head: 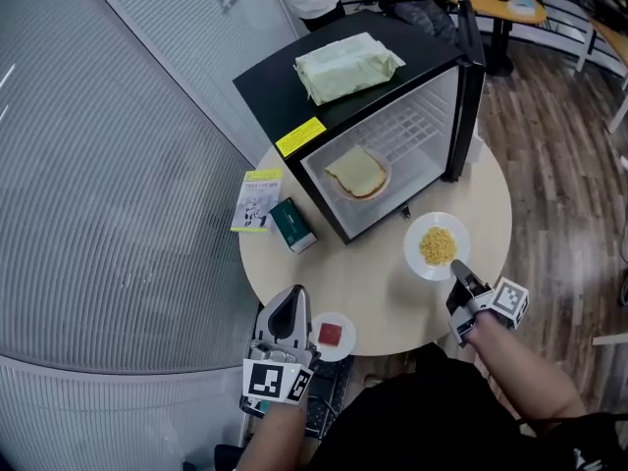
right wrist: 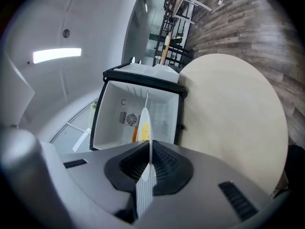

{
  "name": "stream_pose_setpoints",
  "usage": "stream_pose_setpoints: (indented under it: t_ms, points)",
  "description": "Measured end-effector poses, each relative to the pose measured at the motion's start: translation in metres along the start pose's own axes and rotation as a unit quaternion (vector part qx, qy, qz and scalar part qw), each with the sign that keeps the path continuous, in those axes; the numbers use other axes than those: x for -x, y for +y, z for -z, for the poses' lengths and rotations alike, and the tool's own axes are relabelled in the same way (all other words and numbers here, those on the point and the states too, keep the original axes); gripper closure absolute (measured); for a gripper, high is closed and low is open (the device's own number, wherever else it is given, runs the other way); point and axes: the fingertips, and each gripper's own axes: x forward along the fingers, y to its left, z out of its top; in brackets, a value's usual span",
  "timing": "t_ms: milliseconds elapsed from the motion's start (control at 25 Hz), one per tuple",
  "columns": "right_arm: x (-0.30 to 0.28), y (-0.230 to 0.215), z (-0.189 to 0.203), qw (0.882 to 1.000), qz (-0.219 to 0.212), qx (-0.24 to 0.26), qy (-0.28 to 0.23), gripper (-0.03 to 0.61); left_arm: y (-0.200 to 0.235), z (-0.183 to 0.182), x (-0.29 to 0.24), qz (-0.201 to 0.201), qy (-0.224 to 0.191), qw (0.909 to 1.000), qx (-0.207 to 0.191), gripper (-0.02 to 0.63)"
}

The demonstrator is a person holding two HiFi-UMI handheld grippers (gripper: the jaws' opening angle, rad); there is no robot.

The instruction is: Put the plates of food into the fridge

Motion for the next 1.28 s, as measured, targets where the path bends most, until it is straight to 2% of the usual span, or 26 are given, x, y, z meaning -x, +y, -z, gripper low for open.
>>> stream_pose_setpoints:
  t_ms: [280, 440, 800, 1280]
  points:
    - [-0.044, 0.019, -0.047, 1.000, -0.021, 0.012, 0.014, 0.563, -0.001, -0.021, -0.040, -0.018, -0.018, 0.9996, -0.016, 0.611]
    - [-0.073, 0.026, -0.072, 0.999, -0.026, 0.013, 0.017, 0.563, 0.000, -0.024, -0.054, -0.030, -0.011, 0.9991, -0.027, 0.611]
    - [-0.138, 0.043, -0.117, 0.999, -0.041, -0.001, 0.018, 0.563, 0.018, -0.031, -0.067, -0.083, -0.001, 0.9958, -0.038, 0.611]
    - [-0.204, 0.027, -0.149, 1.000, 0.004, 0.005, 0.025, 0.563, 0.040, -0.021, -0.076, -0.137, 0.016, 0.9902, -0.021, 0.611]
